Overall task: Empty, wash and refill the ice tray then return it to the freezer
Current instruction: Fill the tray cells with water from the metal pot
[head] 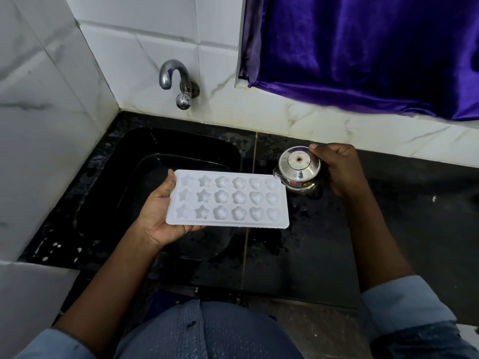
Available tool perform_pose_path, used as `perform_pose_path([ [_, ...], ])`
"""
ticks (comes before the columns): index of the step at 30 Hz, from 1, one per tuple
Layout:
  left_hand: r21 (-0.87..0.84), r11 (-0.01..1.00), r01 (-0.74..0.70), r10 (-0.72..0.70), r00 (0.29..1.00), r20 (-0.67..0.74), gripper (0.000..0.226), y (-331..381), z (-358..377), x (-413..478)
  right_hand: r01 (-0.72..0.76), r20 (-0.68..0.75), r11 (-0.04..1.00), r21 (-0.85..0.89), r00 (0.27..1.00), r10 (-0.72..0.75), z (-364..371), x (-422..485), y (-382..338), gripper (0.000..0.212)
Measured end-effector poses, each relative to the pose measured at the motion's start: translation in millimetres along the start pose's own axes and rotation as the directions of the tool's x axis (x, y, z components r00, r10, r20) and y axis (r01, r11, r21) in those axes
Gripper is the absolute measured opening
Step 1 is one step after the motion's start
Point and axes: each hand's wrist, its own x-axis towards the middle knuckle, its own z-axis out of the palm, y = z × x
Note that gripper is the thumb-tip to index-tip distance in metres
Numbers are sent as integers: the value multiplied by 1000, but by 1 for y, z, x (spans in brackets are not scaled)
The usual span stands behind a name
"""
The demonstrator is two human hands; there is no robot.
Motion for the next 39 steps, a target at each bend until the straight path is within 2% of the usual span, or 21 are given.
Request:
perform_pose_path([
  [12, -20, 1000, 10, -9, 1000, 30, 78, 0, -2, 4, 65, 92, 988, -139, 994, -52, -1, -1, -16, 55],
  [23, -25, 1000, 4, -3, 999, 39, 77, -1, -4, 3, 90, 97, 979, -184, 993, -73, -3, 2, -19, 38],
  [27, -29, 1000, 3, -3, 1000, 24, 76, -1, -2, 1, 114, 121, 980, -164, 988, -94, 1, 2, -24, 54],
  [33, -32, 999, 7, -6, 1000, 17, 77, 0, -2, -1, 94, 122, 969, -227, 990, -67, 13, 2, -38, 46],
  [39, -18, 1000, 24, -23, 999, 26, 79, 1, -2, -1, 135, 166, 967, -216, 981, -100, 23, 4, -47, 57],
])
